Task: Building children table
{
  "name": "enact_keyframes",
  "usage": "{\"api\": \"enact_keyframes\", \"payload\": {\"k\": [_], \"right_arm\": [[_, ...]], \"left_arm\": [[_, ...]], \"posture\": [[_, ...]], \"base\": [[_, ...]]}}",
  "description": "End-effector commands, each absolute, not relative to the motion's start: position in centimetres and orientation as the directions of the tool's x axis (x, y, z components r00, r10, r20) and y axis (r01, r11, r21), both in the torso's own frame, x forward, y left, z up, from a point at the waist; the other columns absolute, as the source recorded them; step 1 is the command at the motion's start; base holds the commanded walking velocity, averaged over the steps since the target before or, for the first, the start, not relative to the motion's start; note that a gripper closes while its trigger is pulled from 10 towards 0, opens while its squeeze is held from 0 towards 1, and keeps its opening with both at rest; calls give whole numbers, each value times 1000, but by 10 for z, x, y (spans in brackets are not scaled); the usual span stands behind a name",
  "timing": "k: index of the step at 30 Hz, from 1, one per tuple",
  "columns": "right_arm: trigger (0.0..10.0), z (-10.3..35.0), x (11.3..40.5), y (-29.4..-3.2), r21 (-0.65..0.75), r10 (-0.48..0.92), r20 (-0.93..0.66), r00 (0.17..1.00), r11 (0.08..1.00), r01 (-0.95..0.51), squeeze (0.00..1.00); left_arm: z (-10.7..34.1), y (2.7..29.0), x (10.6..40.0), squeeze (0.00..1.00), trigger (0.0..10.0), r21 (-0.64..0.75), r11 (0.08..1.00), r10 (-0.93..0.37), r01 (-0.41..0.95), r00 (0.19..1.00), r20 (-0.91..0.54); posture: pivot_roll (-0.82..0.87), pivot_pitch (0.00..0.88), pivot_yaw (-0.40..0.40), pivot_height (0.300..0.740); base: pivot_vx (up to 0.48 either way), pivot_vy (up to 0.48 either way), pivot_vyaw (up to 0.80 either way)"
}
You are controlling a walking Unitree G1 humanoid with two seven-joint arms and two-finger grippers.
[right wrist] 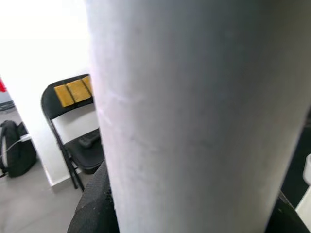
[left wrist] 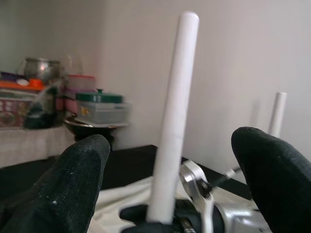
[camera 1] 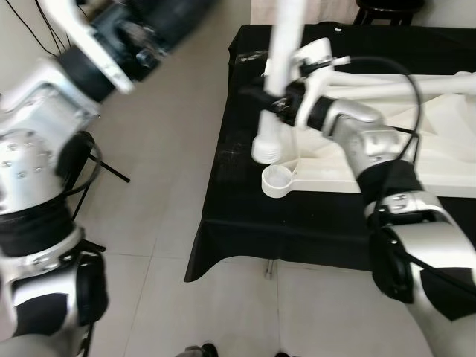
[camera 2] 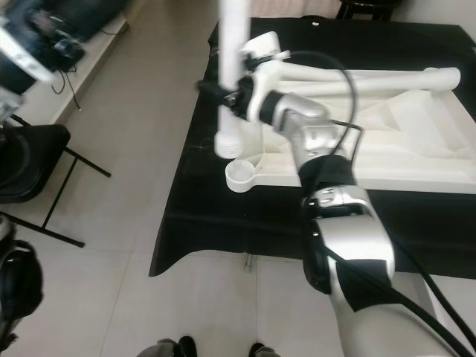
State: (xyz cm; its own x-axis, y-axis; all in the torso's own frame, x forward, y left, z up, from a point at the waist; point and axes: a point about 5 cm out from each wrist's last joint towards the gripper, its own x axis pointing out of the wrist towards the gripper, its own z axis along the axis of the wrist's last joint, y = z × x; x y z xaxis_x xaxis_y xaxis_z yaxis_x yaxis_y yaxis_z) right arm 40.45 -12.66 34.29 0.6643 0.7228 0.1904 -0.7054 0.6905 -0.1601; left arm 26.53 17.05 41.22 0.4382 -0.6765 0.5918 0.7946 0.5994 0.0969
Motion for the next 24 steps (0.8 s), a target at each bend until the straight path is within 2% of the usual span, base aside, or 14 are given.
{"api": "enact_keyframes", "payload": {"k": [1, 4, 5, 6, 8, 9, 10, 11, 12, 13, 14, 18, 23, 24], "right_arm": [[0, 351, 404, -127, -180, 712, 221, 667, 701, -690, 0], [0, 352, 406, -130, -176, 697, 232, 679, 716, -675, 0], [0, 351, 408, -134, -153, 669, 255, 698, 740, -654, 0], [0, 351, 408, -134, -153, 669, 255, 698, 740, -654, 0], [0, 346, 408, -137, -84, 660, 306, 685, 736, -672, 0], [0, 341, 406, -134, -71, 694, 320, 645, 696, -714, 0], [2235, 334, 403, -130, -77, 740, 316, 594, 644, -761, 0], [2235, 334, 403, -130, -77, 740, 316, 594, 644, -761, 0], [4980, 329, 400, -125, -100, 781, 306, 545, 595, -797, 0], [4980, 329, 400, -125, -100, 781, 306, 545, 595, -797, 0], [10000, 325, 397, -122, -116, 805, 299, 512, 563, -818, 0], [10000, 312, 392, -113, -140, 853, 270, 447, 494, -858, 0], [10000, 307, 391, -111, -143, 864, 261, 430, 475, -868, 0], [10000, 304, 390, -112, -152, 869, 257, 423, 469, -870, 0]], "left_arm": [[404, 175, 255, 1000, 10000, 107, 593, -696, 798, 442, 566], [396, 176, 252, 1000, 10000, 98, 594, -702, 798, 455, 548], [369, 172, 250, 1000, 10000, 68, 611, -710, 789, 509, 487], [369, 172, 250, 1000, 10000, 68, 611, -710, 789, 509, 487], [298, 162, 243, 1000, 10000, -36, 694, -678, 719, 670, 301], [266, 158, 235, 737, 10000, -71, 732, -654, 678, 728, 206], [243, 156, 228, 0, 10000, -65, 761, -636, 645, 762, 119], [243, 156, 228, 0, 10000, -65, 761, -636, 645, 762, 119], [228, 155, 223, 0, 10000, -65, 779, -620, 624, 782, 66], [228, 155, 223, 0, 10000, -65, 779, -620, 624, 782, 66], [221, 156, 219, 0, 10000, -80, 793, -604, 604, 797, 33], [200, 158, 207, 0, 10000, -93, 844, -533, 528, 844, -50], [190, 161, 204, 0, 10000, -86, 879, -475, 469, 876, -79], [183, 164, 201, 0, 10000, -64, 911, -411, 407, 906, -96]], "posture": [[47, 209, -29, 740], [48, 210, -30, 740], [51, 214, -33, 740], [51, 214, -33, 740], [55, 228, -28, 740], [54, 237, -27, 740], [54, 240, -27, 740], [54, 240, -27, 740], [55, 243, -27, 740], [55, 243, -27, 740], [58, 247, -27, 740], [64, 279, -19, 740], [72, 293, -16, 740], [79, 306, -12, 740]], "base": [[0, 0, 0], [0, 0, 0], [0, 0, 0], [0, 0, 0], [0, 0, 0], [0, 0, 0], [0, 0, 0], [0, 0, 0], [0, 0, 0], [0, 0, 0], [0, 0, 0], [0, 0, 0], [0, 0, 0], [0, 0, 0]]}}
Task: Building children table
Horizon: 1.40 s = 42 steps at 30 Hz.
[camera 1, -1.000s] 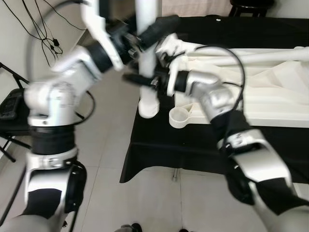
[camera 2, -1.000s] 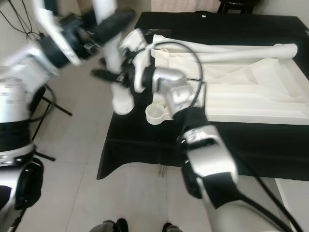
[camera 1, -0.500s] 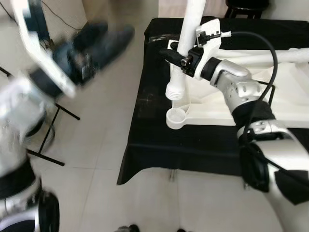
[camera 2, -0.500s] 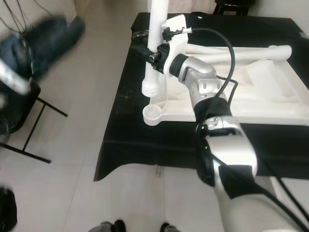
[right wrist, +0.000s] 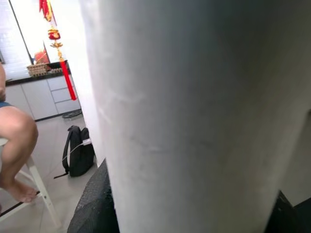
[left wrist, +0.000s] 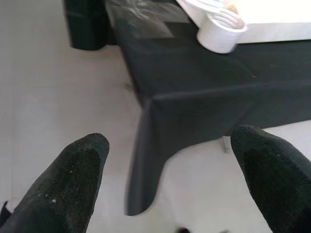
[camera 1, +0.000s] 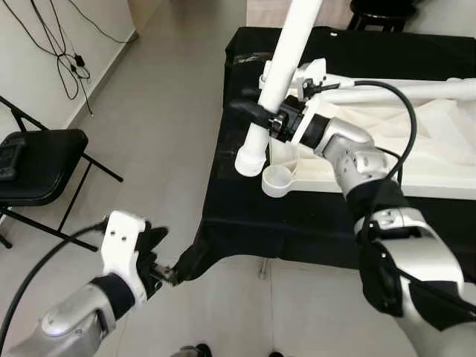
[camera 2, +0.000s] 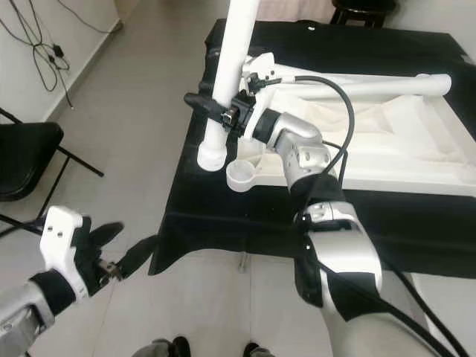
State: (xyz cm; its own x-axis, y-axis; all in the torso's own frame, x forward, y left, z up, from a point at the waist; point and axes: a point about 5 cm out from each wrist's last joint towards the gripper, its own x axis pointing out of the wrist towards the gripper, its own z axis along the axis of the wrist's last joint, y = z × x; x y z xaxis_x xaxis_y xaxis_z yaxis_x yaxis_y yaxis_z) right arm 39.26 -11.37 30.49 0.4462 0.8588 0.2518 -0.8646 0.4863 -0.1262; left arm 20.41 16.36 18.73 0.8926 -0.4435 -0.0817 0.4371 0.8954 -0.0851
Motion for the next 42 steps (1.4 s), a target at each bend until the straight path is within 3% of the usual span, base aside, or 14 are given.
{"api": "enact_keyframes", "payload": {"k": [1, 4, 7, 16, 24, 29, 35, 38, 42], "right_arm": [[10000, 304, 390, -112, -152, 869, 257, 423, 469, -870, 0], [10000, 307, 389, -122, -194, 865, 281, 416, 476, -858, 0], [10000, 318, 388, -136, -199, 839, 324, 436, 511, -836, 0], [10000, 334, 377, -144, -174, 777, 441, 449, 565, -807, 0], [10000, 322, 353, -133, -172, 760, 470, 449, 577, -798, 0], [10000, 314, 346, -123, -155, 746, 472, 469, 594, -790, 0], [10000, 293, 336, -92, -132, 722, 384, 576, 660, -740, 0], [10000, 292, 333, -91, -118, 718, 379, 584, 663, -739, 0], [10000, 282, 328, -79, -104, 715, 365, 596, 668, -737, 0]], "left_arm": [[183, 164, 201, 0, 10000, -64, 911, -411, 407, 906, -96], [176, 172, 190, 0, 10000, 54, 963, -258, 264, 961, -96], [179, 177, 188, 0, 10000, 150, 969, -185, 195, 980, -73], [178, 181, 188, 0, 10000, 122, 983, -135, 140, 990, -51], [173, 183, 194, 0, 10000, 110, 990, -89, 93, 995, -36], [169, 186, 202, 0, 10000, 130, 990, -48, 49, 999, -15], [168, 183, 219, 0, 10000, 115, 993, -36, 32, 999, 29], [167, 182, 219, 0, 10000, 111, 993, -38, 34, 999, 30], [164, 176, 223, 0, 10000, 81, 994, -75, 71, 996, 44]], "posture": [[79, 306, -12, 740], [80, 331, -1, 740], [73, 346, 6, 740], [66, 328, -3, 740], [50, 263, -23, 740], [39, 233, -33, 740], [24, 146, -67, 740], [24, 146, -67, 740], [24, 81, -64, 740]], "base": [[0, 0, 0], [0, 0, 0], [0, 0, 0], [0, -48, 0], [0, -472, 0], [0, 0, 0], [0, 0, 0], [0, 0, 0], [72, 0, -600]]}}
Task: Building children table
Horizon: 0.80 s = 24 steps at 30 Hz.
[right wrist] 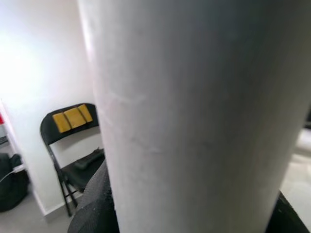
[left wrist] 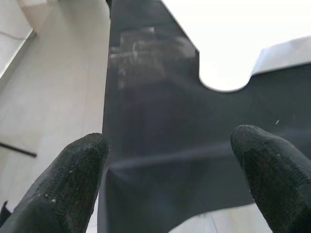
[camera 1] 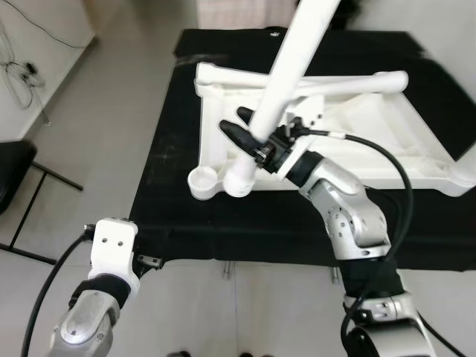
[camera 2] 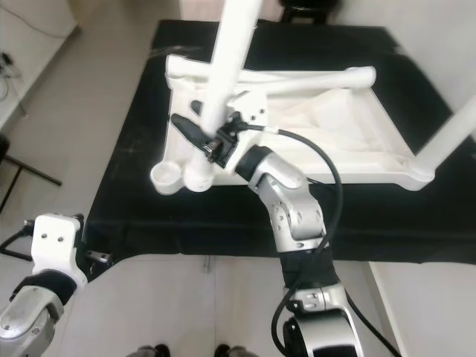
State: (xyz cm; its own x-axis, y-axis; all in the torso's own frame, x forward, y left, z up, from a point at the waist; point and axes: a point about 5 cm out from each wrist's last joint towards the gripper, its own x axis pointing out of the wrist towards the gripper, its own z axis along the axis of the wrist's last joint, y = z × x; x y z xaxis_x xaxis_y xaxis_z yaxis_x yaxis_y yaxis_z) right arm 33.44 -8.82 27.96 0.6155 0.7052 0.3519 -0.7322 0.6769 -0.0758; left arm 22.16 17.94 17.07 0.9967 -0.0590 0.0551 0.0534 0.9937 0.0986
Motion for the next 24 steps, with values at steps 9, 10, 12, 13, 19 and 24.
{"api": "enact_keyframes", "payload": {"k": [9, 10, 12, 13, 19, 24], "right_arm": [[10000, 281, 318, -66, -144, 764, 373, 526, 608, -781, 0], [10000, 280, 315, -65, -168, 785, 355, 507, 587, -792, 0], [10000, 280, 313, -65, -186, 798, 336, 500, 576, -796, 0], [10000, 279, 312, -65, -177, 801, 335, 496, 570, -802, 0], [10000, 276, 313, -66, -170, 790, 319, 524, 592, -788, 0], [10000, 273, 313, -76, -138, 801, 313, 511, 570, -810, 0]], "left_arm": [[160, 168, 230, 0, 10000, 86, 992, -101, 95, 993, 67], [159, 168, 230, 0, 10000, 87, 991, -103, 97, 992, 67], [159, 168, 230, 0, 10000, 88, 991, -104, 98, 992, 68], [158, 168, 230, 0, 10000, 89, 991, -106, 100, 992, 69], [157, 166, 228, 0, 10000, 98, 989, -118, 111, 991, 68], [152, 149, 222, 0, 10000, 129, 951, -284, 280, 959, 16]], "posture": [[26, 57, -63, 740], [26, 56, -62, 740], [26, 56, -62, 740], [26, 56, -61, 740], [26, 58, -58, 740], [27, 66, -58, 740]], "base": [[304, 0, 356], [304, 0, 800], [304, 0, 800], [304, 0, 800], [305, 0, 133], [0, 0, 0]]}}
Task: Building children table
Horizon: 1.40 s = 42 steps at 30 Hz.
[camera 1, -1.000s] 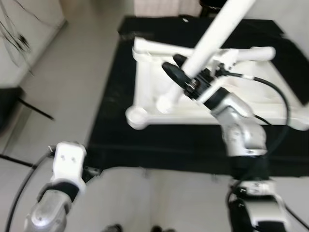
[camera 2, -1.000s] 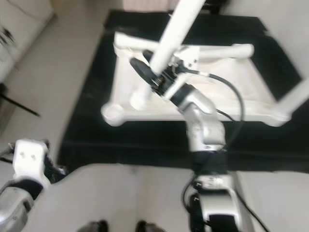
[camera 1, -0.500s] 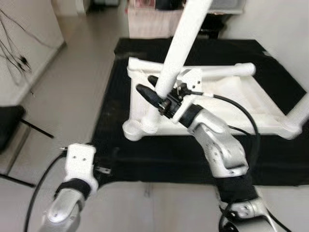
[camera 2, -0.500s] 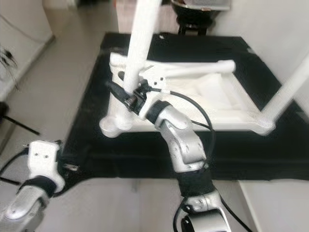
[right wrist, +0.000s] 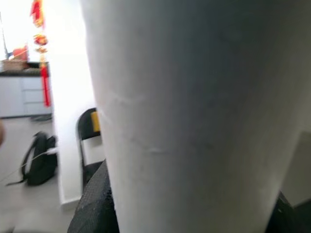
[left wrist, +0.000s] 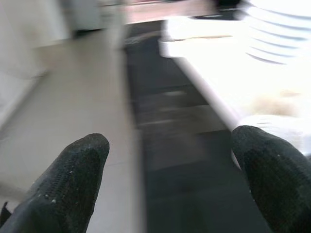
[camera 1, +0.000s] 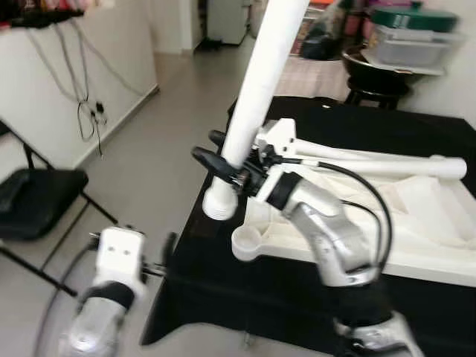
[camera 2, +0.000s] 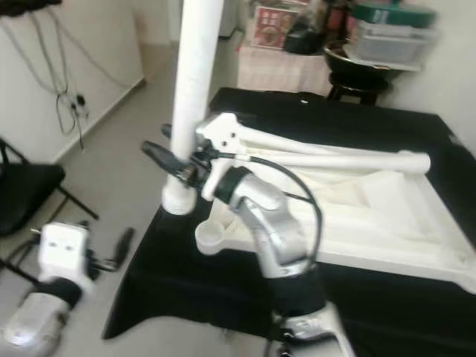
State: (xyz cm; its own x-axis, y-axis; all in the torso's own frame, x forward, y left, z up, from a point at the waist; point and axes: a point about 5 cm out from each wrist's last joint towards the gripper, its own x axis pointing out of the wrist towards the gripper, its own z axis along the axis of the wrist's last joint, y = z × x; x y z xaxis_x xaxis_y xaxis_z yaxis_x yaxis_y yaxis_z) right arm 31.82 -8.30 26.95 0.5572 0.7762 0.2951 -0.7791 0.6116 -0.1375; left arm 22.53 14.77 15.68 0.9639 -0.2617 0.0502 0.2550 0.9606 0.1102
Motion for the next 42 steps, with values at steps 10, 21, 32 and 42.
{"api": "enact_keyframes", "payload": {"k": [10, 21, 32, 42], "right_arm": [[10000, 262, 298, -97, -211, 949, 168, 268, 300, -930, 0], [10000, 245, 301, -76, -114, 953, 133, 274, 289, -950, 0], [10000, 247, 301, -75, -86, 950, 138, 280, 293, -952, 0], [10000, 248, 303, -76, -59, 930, 162, 330, 343, -937, 0]], "left_arm": [[147, 127, 200, 0, 10000, 136, 866, -479, 481, 876, -51], [151, 153, 198, 0, 10000, 113, 980, -163, 165, 986, -31], [155, 153, 189, 0, 10000, 127, 982, -139, 143, 990, -35], [158, 156, 189, 0, 10000, 160, 980, -115, 118, 993, -28]], "posture": [[25, 105, -62, 740], [29, 172, -67, 740], [22, 202, -70, 740], [20, 206, -67, 740]], "base": [[0, -225, 0], [0, 0, 0], [0, 204, 0], [0, 384, 0]]}}
